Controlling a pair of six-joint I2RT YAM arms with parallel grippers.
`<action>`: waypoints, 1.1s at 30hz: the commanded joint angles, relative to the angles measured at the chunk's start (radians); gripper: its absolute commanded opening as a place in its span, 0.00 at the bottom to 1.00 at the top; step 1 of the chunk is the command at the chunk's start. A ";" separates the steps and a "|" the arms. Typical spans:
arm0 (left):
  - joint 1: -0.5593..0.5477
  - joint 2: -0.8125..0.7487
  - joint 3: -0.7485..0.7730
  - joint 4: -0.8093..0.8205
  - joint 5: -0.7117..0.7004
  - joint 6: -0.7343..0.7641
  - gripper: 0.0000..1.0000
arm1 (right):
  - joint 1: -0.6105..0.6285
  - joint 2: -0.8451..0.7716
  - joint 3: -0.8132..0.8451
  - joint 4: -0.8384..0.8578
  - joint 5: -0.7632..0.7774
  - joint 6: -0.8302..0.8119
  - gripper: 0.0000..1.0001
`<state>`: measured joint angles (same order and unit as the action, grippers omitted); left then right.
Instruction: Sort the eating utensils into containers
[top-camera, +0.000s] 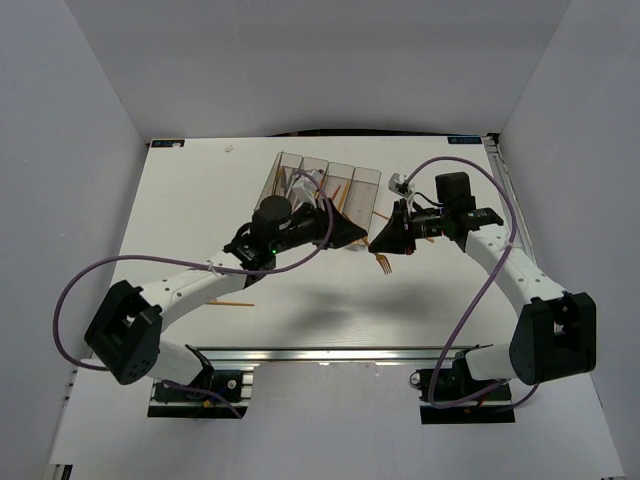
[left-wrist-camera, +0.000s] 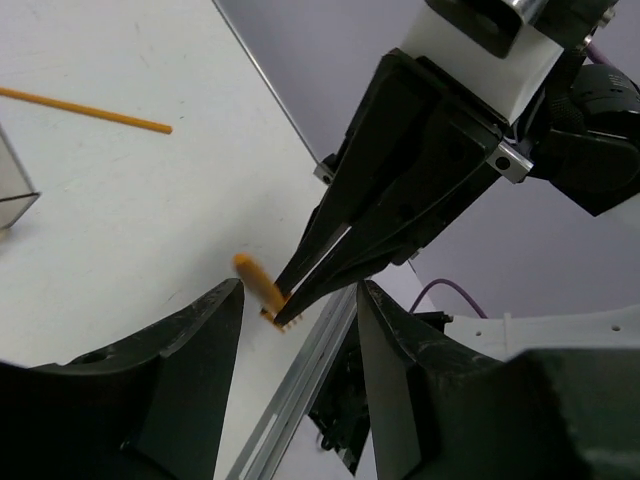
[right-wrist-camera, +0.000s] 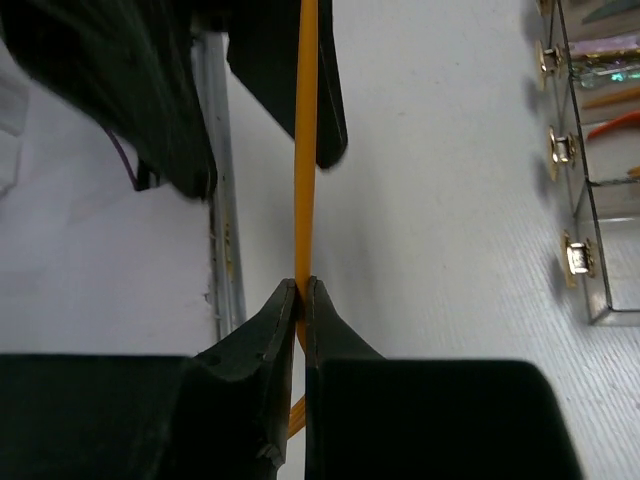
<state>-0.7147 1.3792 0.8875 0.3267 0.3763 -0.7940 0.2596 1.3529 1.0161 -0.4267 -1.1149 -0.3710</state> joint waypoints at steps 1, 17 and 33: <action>-0.043 0.035 0.079 0.051 -0.079 0.021 0.60 | 0.001 -0.012 -0.008 0.126 -0.104 0.150 0.00; -0.054 0.095 0.261 -0.270 -0.218 0.277 0.00 | -0.043 -0.147 -0.145 0.286 -0.068 0.161 0.59; 0.146 0.731 1.100 -0.851 -0.493 0.708 0.00 | -0.123 -0.276 -0.185 0.230 0.059 0.035 0.64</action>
<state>-0.5545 2.0846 1.9099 -0.4129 -0.0433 -0.1783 0.1497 1.0939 0.8429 -0.2085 -1.0721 -0.3157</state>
